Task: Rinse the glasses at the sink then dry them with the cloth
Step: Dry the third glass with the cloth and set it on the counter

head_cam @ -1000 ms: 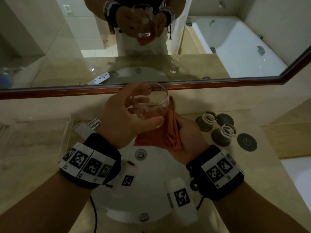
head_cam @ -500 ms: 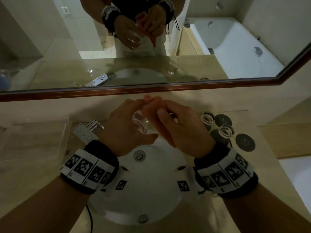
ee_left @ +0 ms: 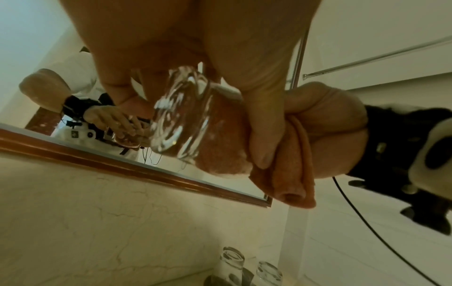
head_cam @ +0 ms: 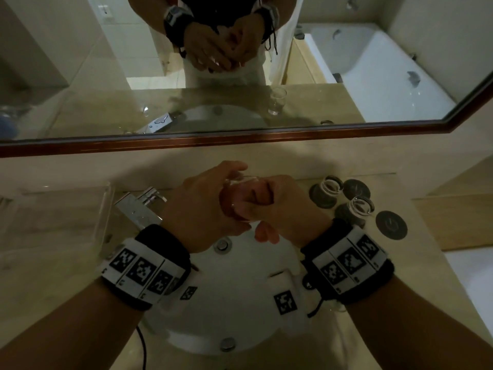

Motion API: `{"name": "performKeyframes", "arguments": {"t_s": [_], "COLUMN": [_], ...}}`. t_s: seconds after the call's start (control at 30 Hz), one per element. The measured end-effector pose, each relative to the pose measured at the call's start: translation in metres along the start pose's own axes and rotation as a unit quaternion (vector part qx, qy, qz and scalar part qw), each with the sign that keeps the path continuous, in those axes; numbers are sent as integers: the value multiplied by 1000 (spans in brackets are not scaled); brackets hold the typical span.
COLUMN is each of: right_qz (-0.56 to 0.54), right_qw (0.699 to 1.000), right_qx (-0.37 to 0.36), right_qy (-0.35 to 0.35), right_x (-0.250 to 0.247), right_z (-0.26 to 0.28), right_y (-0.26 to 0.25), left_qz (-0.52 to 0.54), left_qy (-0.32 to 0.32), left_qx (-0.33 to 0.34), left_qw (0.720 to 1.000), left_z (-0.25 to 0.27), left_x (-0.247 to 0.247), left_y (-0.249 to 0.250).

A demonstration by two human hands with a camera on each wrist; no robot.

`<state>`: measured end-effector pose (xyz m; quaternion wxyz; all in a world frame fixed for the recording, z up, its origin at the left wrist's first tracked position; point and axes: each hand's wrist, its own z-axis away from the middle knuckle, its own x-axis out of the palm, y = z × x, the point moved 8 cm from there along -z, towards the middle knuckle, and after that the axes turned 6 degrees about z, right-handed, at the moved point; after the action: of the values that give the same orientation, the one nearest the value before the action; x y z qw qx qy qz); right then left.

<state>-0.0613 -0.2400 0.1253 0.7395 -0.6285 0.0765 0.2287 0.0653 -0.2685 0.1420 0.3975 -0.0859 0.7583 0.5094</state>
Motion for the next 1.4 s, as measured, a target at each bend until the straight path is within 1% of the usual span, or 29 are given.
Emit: {"name": "performKeyframes", "arguments": {"t_s": [0.07, 0.13, 0.17, 0.23, 0.27, 0.3, 0.37, 0.4, 0.47, 0.5, 0.53, 0.6, 0.63, 0.67, 0.7, 0.73, 0.8, 0.83, 0.87, 0.9, 0.97, 1.0, 1.1, 1.13, 1.2, 1.27, 1.3, 1.33, 1.4], "right_qz": [-47, -75, -83, -98, -101, -99, -96, -106, -160, -192, -218, -256, -259, -253, -246, -234, -208, -201, -196, -187, -179, -186, -227, -234, -235, -217, -198, -176, -135], "right_qw": [999, 995, 994, 990, 990, 990, 990, 990, 986, 981, 976, 966, 966, 967, 969, 971, 973, 973, 973, 974, 977, 977, 973, 972, 972, 974, 977, 979, 984], "right_qx": [5, -9, -22, -52, -62, -70, -77, -73, -47, -33, -17, 3, -2, -11, -19, -26, -50, -65, -75, -81, -74, -63, -27, -17, -11, -17, -24, -35, -58], "right_qy": [25, 59, 74, 82, 81, 78, 63, 49, 14, -5, -12, -11, -1, 10, 25, 45, 85, 94, 94, 95, 88, 82, 32, 20, 23, 64, 80, 92, 97], "right_x": [-3, -10, -13, -16, -17, -16, -14, -14, -11, -9, -9, -10, -12, -15, -18, -23, -30, -33, -34, -35, -36, -37, -32, -30, -29, -33, -35, -37, -36], "right_z": [-2, -3, -3, -1, 0, 0, 0, 0, -1, -1, -1, -1, -1, -1, -1, -2, 0, 1, 3, 4, 4, 4, 5, 6, 6, 4, 4, 5, 5], "right_y": [5, 6, 5, -2, -7, -12, -17, -16, -9, -5, 1, 13, 14, 13, 10, 7, -1, -8, -13, -14, -13, -10, 5, 9, 13, 15, 14, 12, 6], "left_qz": [64, 177, 252, 402, 438, 437, 401, 387, 333, 294, 258, 222, 224, 233, 262, 315, 435, 455, 452, 447, 447, 437, 335, 308, 296, 327, 355, 395, 476], "left_qy": [2, 17, 38, 69, 60, 45, 28, 34, 36, 20, -1, -28, -26, -17, -2, 12, -3, -18, -30, -35, -29, -25, -25, -29, -33, -32, -30, -27, -24], "left_qx": [-5, -35, -68, -181, -229, -252, -247, -222, -119, -65, -22, 34, 43, 37, 9, -40, -157, -202, -225, -231, -208, -184, -82, -59, -43, -52, -70, -107, -214], "left_qw": [998, 983, 965, 895, 867, 862, 882, 894, 934, 953, 966, 974, 973, 972, 965, 948, 887, 867, 862, 863, 870, 880, 938, 949, 954, 943, 932, 912, 852], "left_z": [0, -2, -4, -8, -8, -9, -9, -9, -11, -11, -11, -10, -10, -11, -13, -14, -11, -9, -7, -6, -7, -7, -9, -10, -10, -10, -10, -10, -8], "left_x": [-3, -11, -16, -14, -9, -5, -4, -6, -13, -14, -13, -9, -7, -6, -6, -5, 9, 15, 18, 19, 15, 12, 4, 3, 3, 4, 5, 8, 16], "left_y": [-5, -12, -18, -32, -32, -29, -22, -19, -10, -7, -3, 4, 6, 5, 2, -3, -12, -14, -15, -15, -9, -7, -2, -1, -2, -3, -5, -9, -16]}}
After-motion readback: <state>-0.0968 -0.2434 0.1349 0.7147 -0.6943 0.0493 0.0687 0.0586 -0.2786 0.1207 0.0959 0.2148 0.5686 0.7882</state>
